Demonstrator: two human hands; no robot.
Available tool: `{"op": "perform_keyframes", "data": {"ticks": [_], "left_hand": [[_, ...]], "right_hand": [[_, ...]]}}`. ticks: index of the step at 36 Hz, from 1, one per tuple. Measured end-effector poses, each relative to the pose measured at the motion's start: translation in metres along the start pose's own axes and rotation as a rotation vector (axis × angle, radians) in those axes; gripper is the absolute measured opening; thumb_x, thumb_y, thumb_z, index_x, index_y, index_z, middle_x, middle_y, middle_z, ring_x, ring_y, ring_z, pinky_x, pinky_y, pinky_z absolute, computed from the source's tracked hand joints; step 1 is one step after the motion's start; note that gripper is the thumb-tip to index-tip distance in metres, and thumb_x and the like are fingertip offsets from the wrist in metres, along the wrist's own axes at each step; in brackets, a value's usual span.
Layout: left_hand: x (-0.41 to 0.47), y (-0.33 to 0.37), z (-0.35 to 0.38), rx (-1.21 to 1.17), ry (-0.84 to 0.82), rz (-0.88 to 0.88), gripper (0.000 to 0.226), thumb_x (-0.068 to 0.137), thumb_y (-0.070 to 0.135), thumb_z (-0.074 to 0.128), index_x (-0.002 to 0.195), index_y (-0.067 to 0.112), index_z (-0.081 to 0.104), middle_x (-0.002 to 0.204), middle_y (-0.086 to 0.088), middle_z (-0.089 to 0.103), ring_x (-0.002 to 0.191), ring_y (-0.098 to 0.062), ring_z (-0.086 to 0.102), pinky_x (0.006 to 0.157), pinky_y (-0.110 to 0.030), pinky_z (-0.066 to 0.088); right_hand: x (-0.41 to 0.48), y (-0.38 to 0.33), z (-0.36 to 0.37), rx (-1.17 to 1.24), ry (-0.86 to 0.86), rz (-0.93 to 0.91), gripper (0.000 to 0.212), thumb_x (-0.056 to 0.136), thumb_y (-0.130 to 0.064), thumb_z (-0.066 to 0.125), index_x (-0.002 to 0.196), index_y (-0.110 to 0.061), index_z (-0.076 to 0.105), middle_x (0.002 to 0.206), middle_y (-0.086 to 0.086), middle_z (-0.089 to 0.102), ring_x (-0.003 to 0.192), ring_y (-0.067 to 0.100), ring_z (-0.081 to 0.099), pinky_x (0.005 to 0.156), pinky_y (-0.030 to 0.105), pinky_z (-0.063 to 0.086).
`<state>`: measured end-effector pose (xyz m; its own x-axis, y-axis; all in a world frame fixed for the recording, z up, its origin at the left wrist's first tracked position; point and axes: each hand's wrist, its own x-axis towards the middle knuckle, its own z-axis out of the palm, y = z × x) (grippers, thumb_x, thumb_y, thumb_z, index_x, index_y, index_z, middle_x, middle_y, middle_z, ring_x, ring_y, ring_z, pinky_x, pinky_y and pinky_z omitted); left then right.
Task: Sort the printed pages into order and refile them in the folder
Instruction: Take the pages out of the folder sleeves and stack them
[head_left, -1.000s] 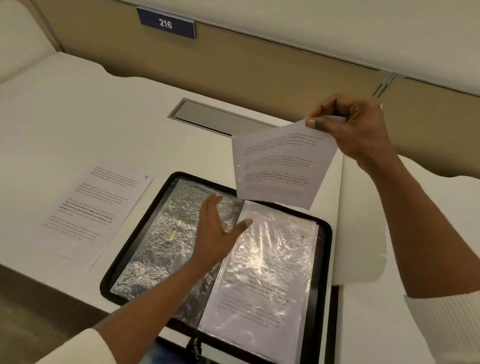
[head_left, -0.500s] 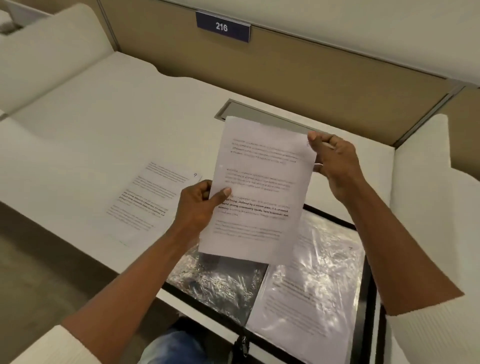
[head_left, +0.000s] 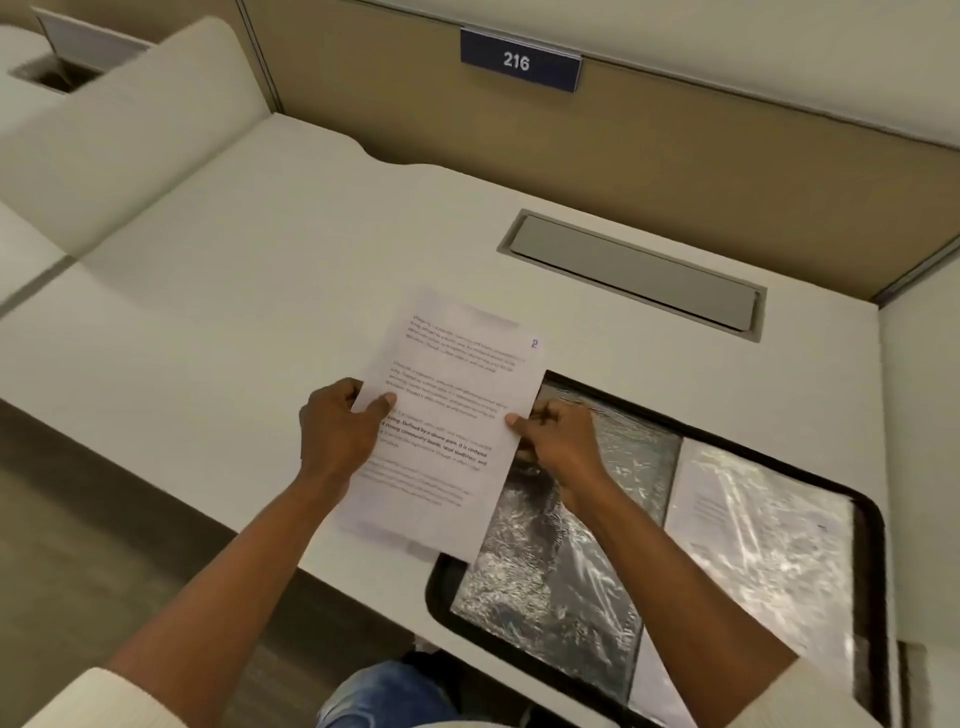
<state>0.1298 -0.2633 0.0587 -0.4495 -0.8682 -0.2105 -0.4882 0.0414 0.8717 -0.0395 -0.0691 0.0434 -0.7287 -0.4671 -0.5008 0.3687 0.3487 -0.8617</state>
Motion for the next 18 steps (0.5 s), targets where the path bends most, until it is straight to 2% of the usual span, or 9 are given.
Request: {"op": "perform_keyframes", "data": {"ticks": [2, 4, 7, 9, 12, 15, 18], "left_hand": [[0.015, -0.01, -0.009, 0.102, 0.035, 0.013, 0.015, 0.089, 0.028, 0.085, 0.091, 0.016, 0.076, 0.085, 0.004, 0.078, 0.077, -0.016, 0.075, 0.07, -0.031, 0.06], [0.03, -0.022, -0.018, 0.235, 0.063, 0.024, 0.019, 0.086, 0.033, 0.086, 0.086, 0.018, 0.074, 0.081, 0.004, 0.076, 0.074, -0.02, 0.074, 0.071, -0.037, 0.061], [0.048, -0.035, -0.027, 0.382, 0.065, 0.039, 0.023, 0.084, 0.038, 0.086, 0.086, 0.019, 0.072, 0.081, 0.004, 0.075, 0.074, -0.024, 0.072, 0.077, -0.046, 0.062], [0.059, -0.042, -0.031, 0.48, 0.054, 0.06, 0.024, 0.084, 0.04, 0.086, 0.083, 0.022, 0.069, 0.082, 0.005, 0.074, 0.075, -0.026, 0.071, 0.086, -0.047, 0.059], [0.071, -0.049, -0.033, 0.592, 0.044, 0.048, 0.025, 0.086, 0.04, 0.084, 0.084, 0.024, 0.065, 0.082, 0.006, 0.071, 0.076, -0.025, 0.065, 0.095, -0.044, 0.048], [0.076, -0.054, -0.033, 0.674, 0.03, 0.046, 0.023, 0.087, 0.04, 0.082, 0.085, 0.025, 0.066, 0.079, 0.007, 0.069, 0.075, -0.022, 0.06, 0.091, -0.04, 0.036], [0.081, -0.062, -0.031, 0.732, 0.019, 0.06, 0.021, 0.088, 0.041, 0.08, 0.085, 0.027, 0.064, 0.077, 0.008, 0.068, 0.075, -0.021, 0.06, 0.088, -0.038, 0.031]], "right_hand": [[0.003, 0.005, 0.017, -0.023, 0.038, -0.002, 0.014, 0.09, -0.008, 0.081, 0.1, -0.008, 0.072, 0.095, 0.005, 0.08, 0.083, 0.019, 0.078, 0.066, 0.03, 0.063], [0.006, 0.008, 0.034, -0.052, 0.063, -0.011, 0.016, 0.088, -0.008, 0.083, 0.098, -0.008, 0.071, 0.09, 0.006, 0.079, 0.075, 0.018, 0.077, 0.062, 0.026, 0.06], [0.011, 0.017, 0.055, -0.133, 0.1, -0.026, 0.019, 0.084, -0.012, 0.088, 0.093, -0.01, 0.071, 0.084, 0.005, 0.079, 0.068, 0.022, 0.076, 0.063, 0.036, 0.063], [0.015, 0.023, 0.067, -0.199, 0.131, -0.04, 0.022, 0.081, -0.017, 0.091, 0.089, -0.01, 0.071, 0.078, 0.002, 0.077, 0.064, 0.021, 0.075, 0.067, 0.04, 0.064], [0.019, 0.029, 0.081, -0.256, 0.191, -0.039, 0.027, 0.078, -0.023, 0.094, 0.083, -0.014, 0.069, 0.078, 0.001, 0.075, 0.069, 0.022, 0.074, 0.067, 0.039, 0.063], [0.021, 0.035, 0.091, -0.302, 0.221, -0.036, 0.03, 0.076, -0.025, 0.095, 0.083, -0.017, 0.067, 0.081, -0.001, 0.074, 0.072, 0.019, 0.073, 0.065, 0.037, 0.06], [0.02, 0.038, 0.097, -0.338, 0.228, -0.048, 0.031, 0.077, -0.024, 0.093, 0.086, -0.017, 0.065, 0.084, -0.003, 0.071, 0.072, 0.012, 0.068, 0.059, 0.026, 0.048]]}}
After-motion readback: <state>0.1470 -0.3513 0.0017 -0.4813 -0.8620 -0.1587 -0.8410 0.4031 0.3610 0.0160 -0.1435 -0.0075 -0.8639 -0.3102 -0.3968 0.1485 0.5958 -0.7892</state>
